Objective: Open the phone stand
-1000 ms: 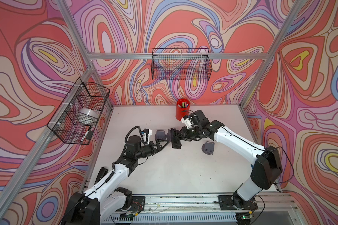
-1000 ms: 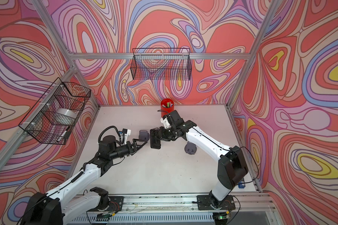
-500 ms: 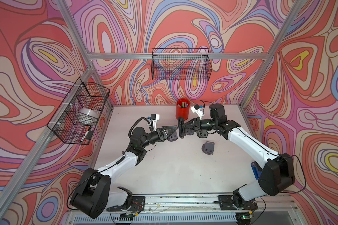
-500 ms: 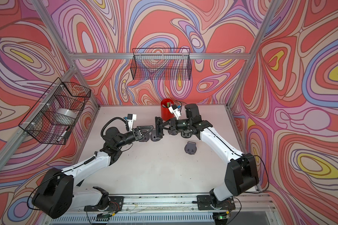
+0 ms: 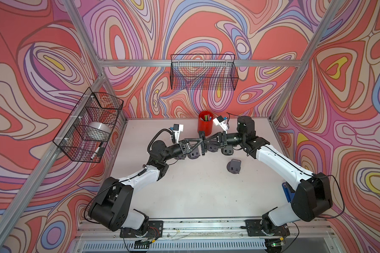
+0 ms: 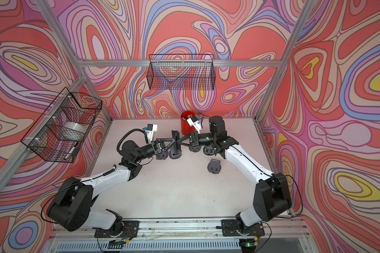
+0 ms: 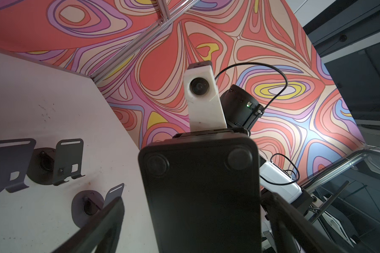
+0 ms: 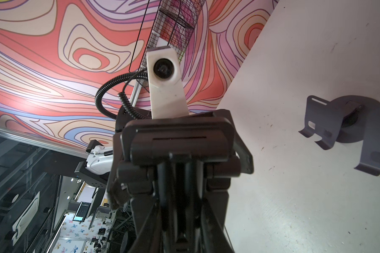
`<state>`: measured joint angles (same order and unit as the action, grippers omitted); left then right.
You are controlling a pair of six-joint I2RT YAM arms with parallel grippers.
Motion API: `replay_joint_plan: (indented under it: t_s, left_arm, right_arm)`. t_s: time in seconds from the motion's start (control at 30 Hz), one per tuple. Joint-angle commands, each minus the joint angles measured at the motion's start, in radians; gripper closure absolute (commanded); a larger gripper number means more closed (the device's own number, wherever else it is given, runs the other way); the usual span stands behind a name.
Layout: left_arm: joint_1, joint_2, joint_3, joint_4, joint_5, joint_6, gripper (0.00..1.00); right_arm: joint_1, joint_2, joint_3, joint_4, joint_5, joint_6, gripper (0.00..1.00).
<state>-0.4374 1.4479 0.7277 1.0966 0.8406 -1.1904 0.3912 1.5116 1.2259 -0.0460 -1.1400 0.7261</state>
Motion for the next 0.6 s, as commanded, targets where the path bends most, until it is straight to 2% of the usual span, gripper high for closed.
replay_joint_plan:
  t_s: [0.0,0.57]
  left_arm:
    - [-0.016,0.015,0.044,0.132,0.041,-0.041,0.05]
    - [-0.054,0.037,0.077,0.131,0.052,-0.063,0.08]
  right_arm:
    - [-0.006,-0.024,0.013,0.062,-0.048,0.017,1.0]
    - [-0.009,-0.014,0.056,0.013,-0.057,-0.042,1.0]
